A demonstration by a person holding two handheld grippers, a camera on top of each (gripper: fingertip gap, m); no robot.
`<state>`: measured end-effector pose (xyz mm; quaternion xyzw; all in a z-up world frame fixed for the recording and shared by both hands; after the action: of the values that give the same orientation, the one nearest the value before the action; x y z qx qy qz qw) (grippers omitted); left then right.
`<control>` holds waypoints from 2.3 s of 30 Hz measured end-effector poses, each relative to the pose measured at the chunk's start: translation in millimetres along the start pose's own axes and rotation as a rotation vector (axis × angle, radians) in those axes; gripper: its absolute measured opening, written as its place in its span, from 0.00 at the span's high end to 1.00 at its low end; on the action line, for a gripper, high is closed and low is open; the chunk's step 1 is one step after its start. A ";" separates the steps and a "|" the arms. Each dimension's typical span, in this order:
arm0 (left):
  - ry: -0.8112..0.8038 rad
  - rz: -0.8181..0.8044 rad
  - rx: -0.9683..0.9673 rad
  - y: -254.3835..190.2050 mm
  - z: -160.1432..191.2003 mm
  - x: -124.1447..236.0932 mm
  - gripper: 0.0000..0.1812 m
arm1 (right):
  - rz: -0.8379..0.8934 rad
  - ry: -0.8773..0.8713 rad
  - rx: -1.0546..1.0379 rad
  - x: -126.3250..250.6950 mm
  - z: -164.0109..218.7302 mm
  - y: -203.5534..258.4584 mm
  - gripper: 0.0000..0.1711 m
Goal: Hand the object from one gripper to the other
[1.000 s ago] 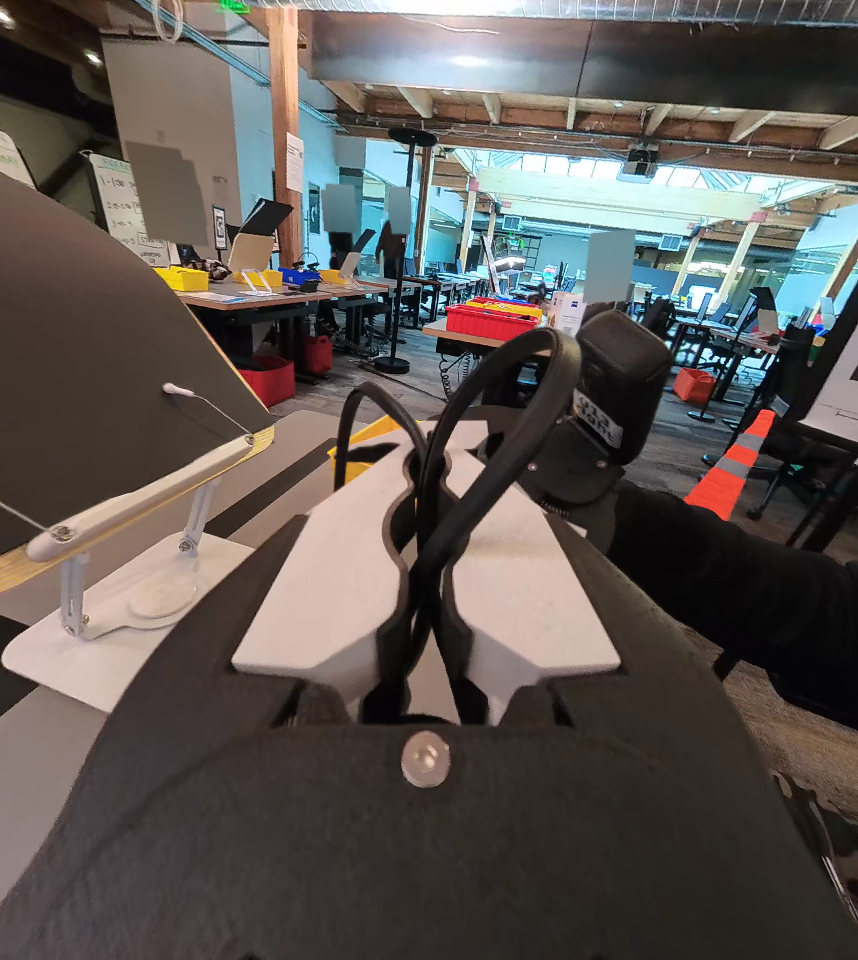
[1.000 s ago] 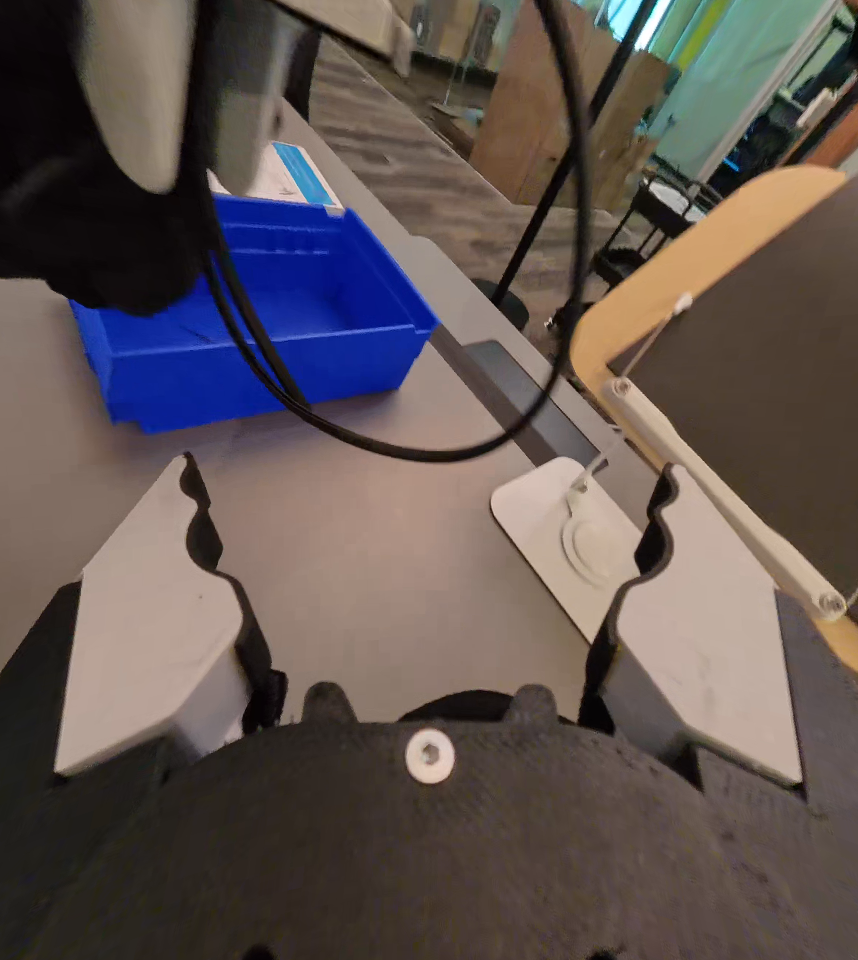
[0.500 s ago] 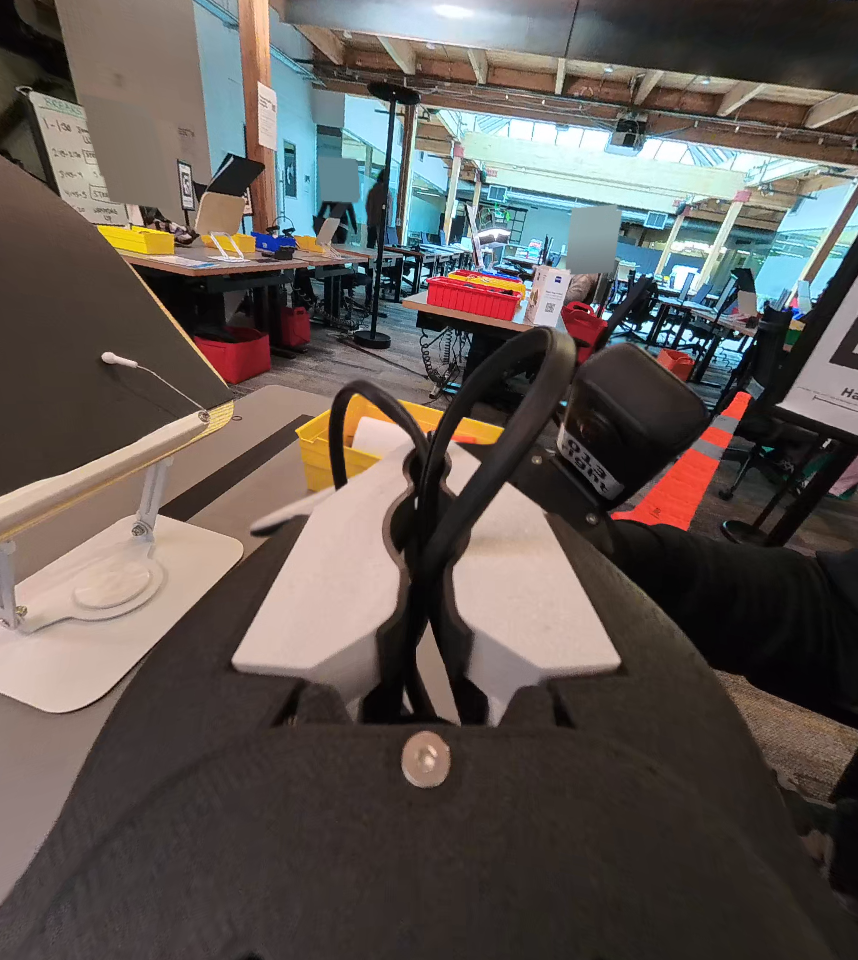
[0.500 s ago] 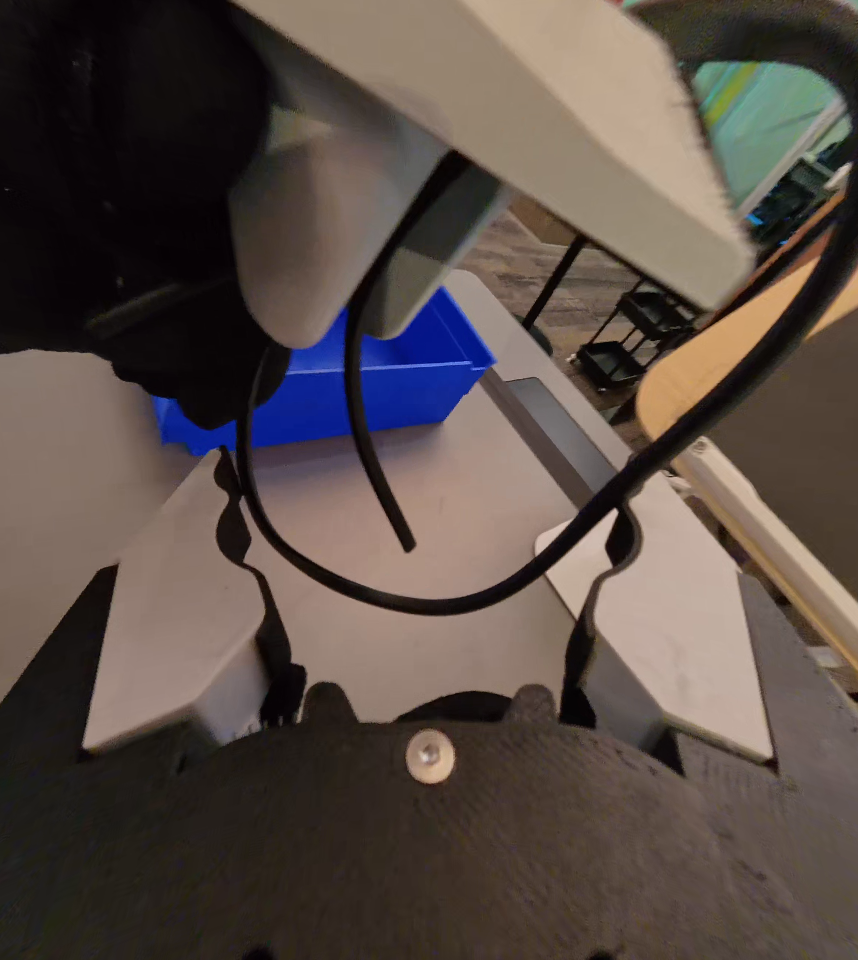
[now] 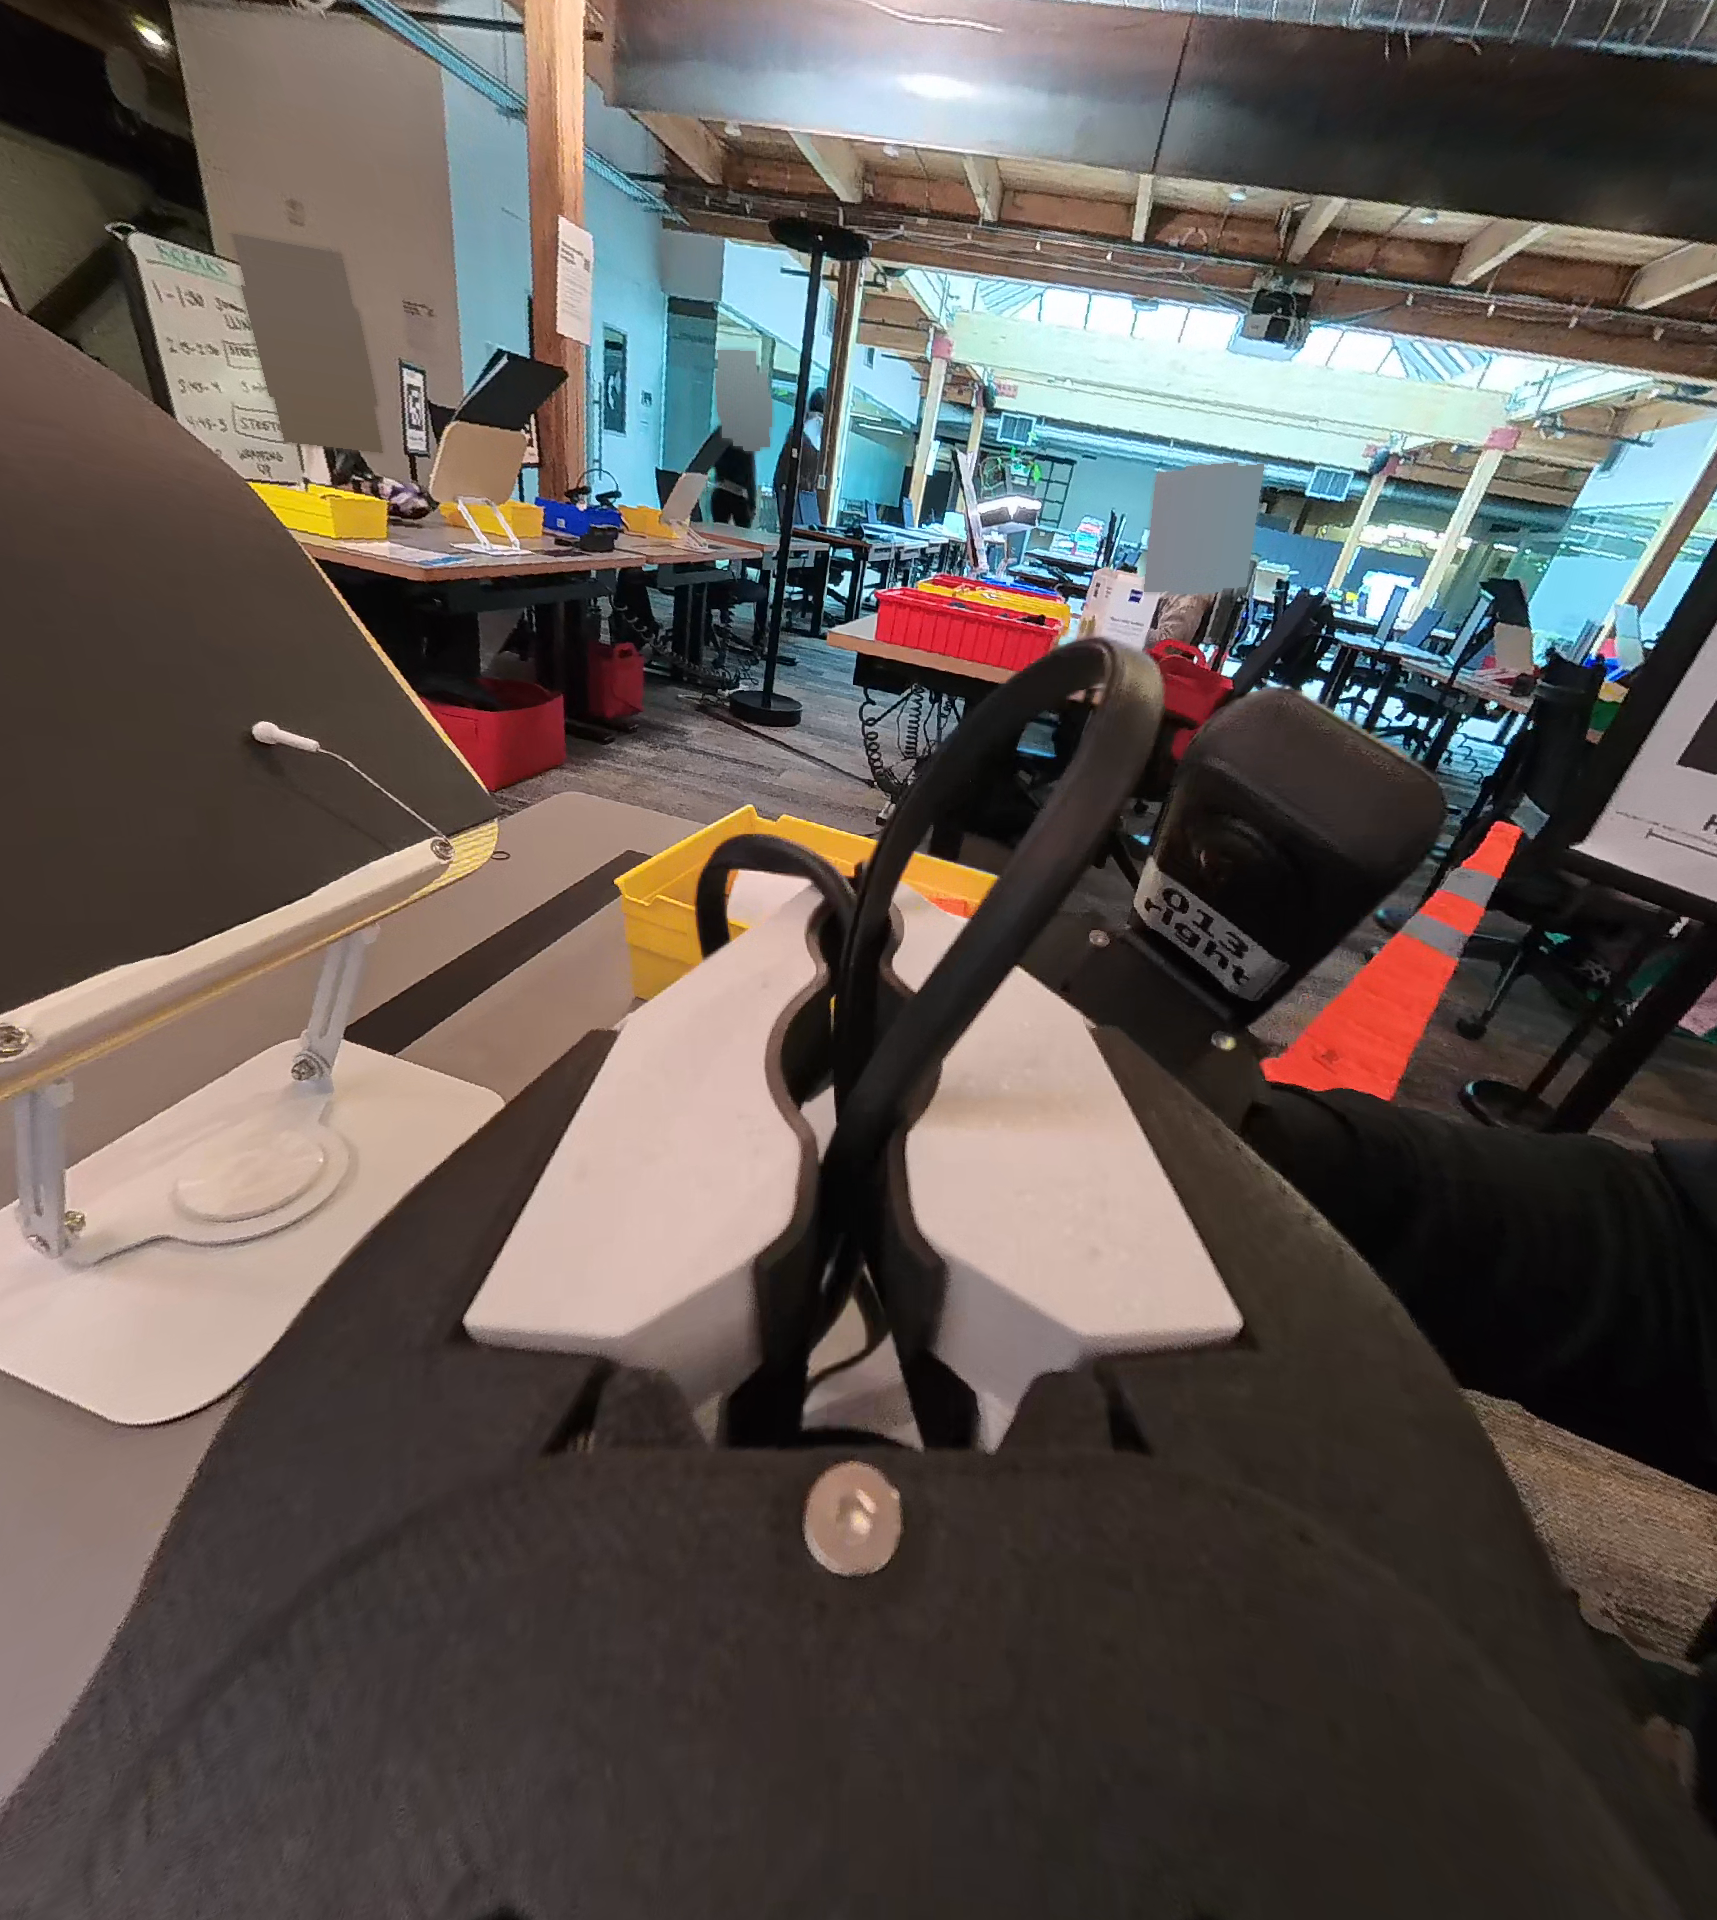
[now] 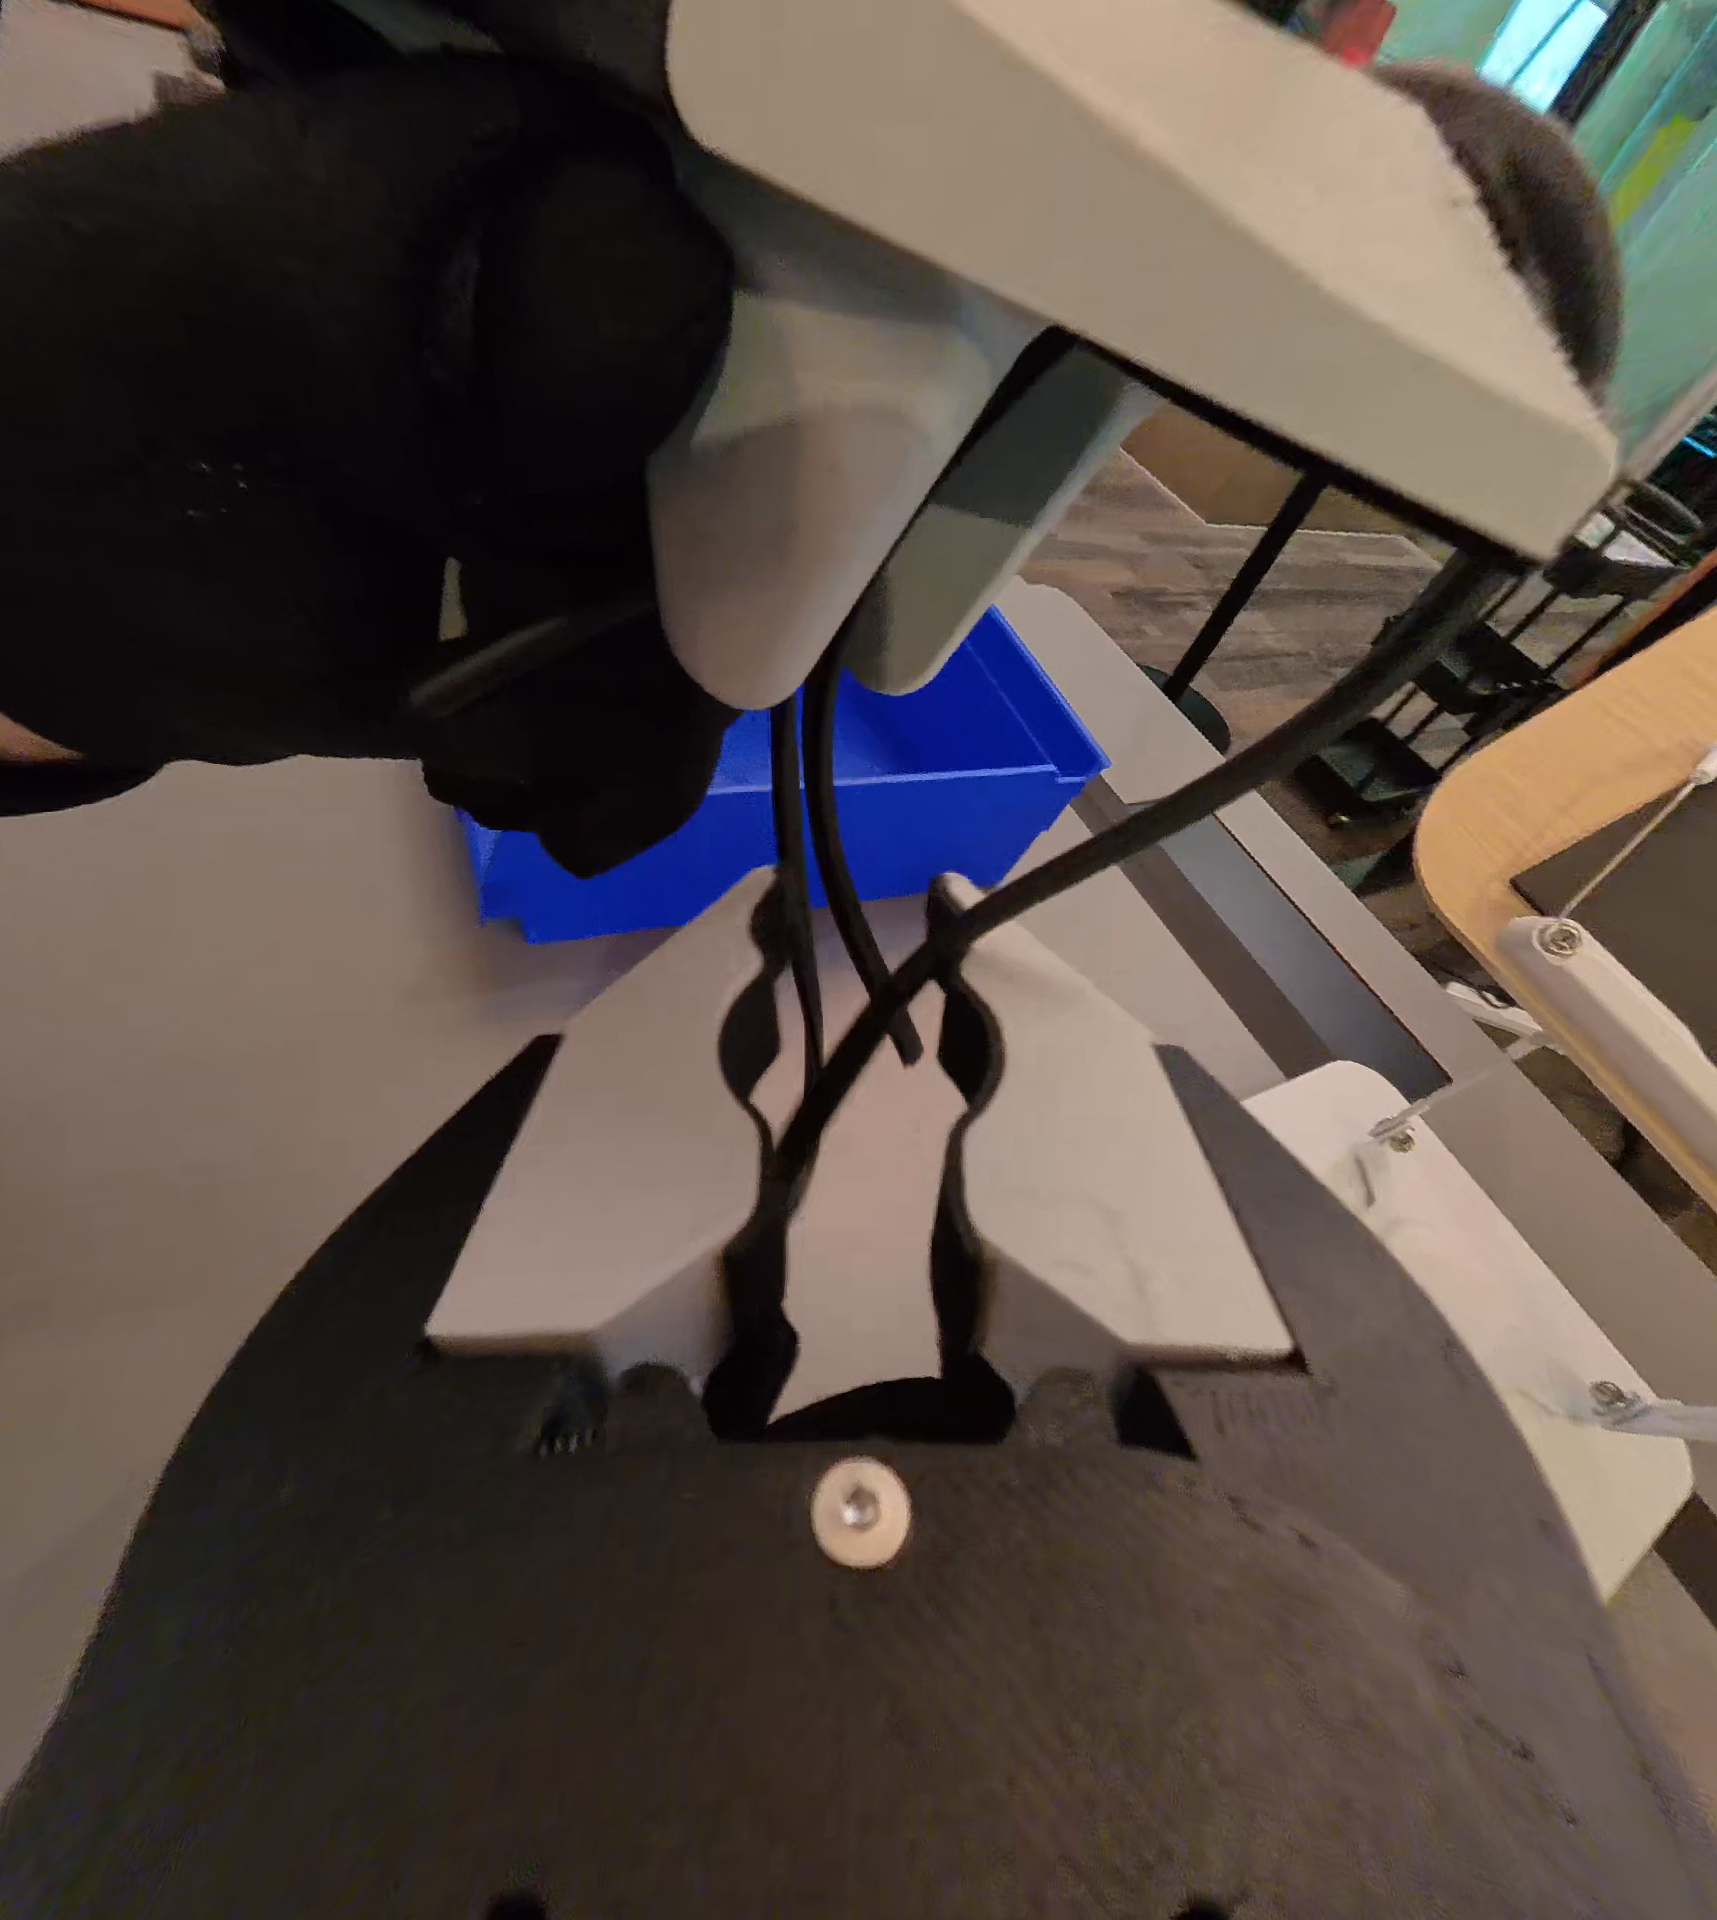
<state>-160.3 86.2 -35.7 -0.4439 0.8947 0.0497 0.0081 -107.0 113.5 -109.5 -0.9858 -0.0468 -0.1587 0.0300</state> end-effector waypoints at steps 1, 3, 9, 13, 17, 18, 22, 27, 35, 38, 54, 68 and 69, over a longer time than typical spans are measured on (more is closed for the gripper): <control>-0.004 0.002 0.003 0.1 -0.3 0.2 1.00 | -0.004 -0.004 0.001 1.1 -0.5 -0.2 0.90; -0.010 0.011 0.011 -0.9 -0.8 -0.3 1.00 | 0.004 -0.003 0.006 2.3 -0.6 -1.4 0.94; -0.004 0.020 0.003 -4.1 -1.0 -2.7 1.00 | -0.005 -0.008 0.008 1.4 0.1 0.4 0.98; -0.006 0.014 0.005 -1.3 -2.1 -0.9 1.00 | 0.010 -0.011 0.028 3.4 -1.2 0.2 1.00; -0.006 0.017 0.026 4.6 -1.2 2.7 1.00 | 0.014 0.001 0.006 6.5 -0.2 -5.4 1.00; -0.009 0.016 0.030 6.3 -0.6 3.5 1.00 | 0.018 0.005 0.003 7.8 0.4 -7.9 1.00; -0.011 0.028 0.034 10.1 2.6 4.5 1.00 | 0.056 0.015 -0.007 16.5 1.1 -21.4 1.00; 0.012 0.055 0.046 12.0 9.9 1.5 0.96 | 0.130 0.010 -0.018 35.2 -1.1 -43.5 1.00; 0.048 0.043 0.016 13.7 12.0 -1.8 0.74 | 0.299 0.044 0.049 74.6 -8.3 -73.5 1.00; 0.054 0.031 -0.031 11.7 4.5 0.9 0.72 | 0.365 0.076 0.106 83.8 -9.4 -79.2 1.00; 0.411 -0.012 -0.656 -41.3 3.2 -15.1 0.66 | 0.068 -0.017 -0.018 59.6 -17.8 -42.0 1.00; 0.222 0.120 -0.165 -38.3 79.2 -56.7 0.58 | -0.162 -0.315 -0.282 64.3 -38.2 -34.6 1.00; 0.195 0.164 -0.160 -42.6 78.5 -56.2 0.67 | -0.176 -0.318 -0.280 65.1 -38.8 -34.0 1.00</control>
<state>-94.7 112.7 -114.0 -0.3712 0.9177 0.0778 -0.1181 -61.0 149.8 -50.8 -0.9851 -0.1141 -0.0083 -0.1286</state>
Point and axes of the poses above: each gripper's, where its closed fingertips meet, x back along the fingers, z out of its underside, y = z × x across the jaws, the point moved 7 cm from there along x, back along the fingers, and after that the axes turned 14 degrees about -x, right-handed, at the moved point
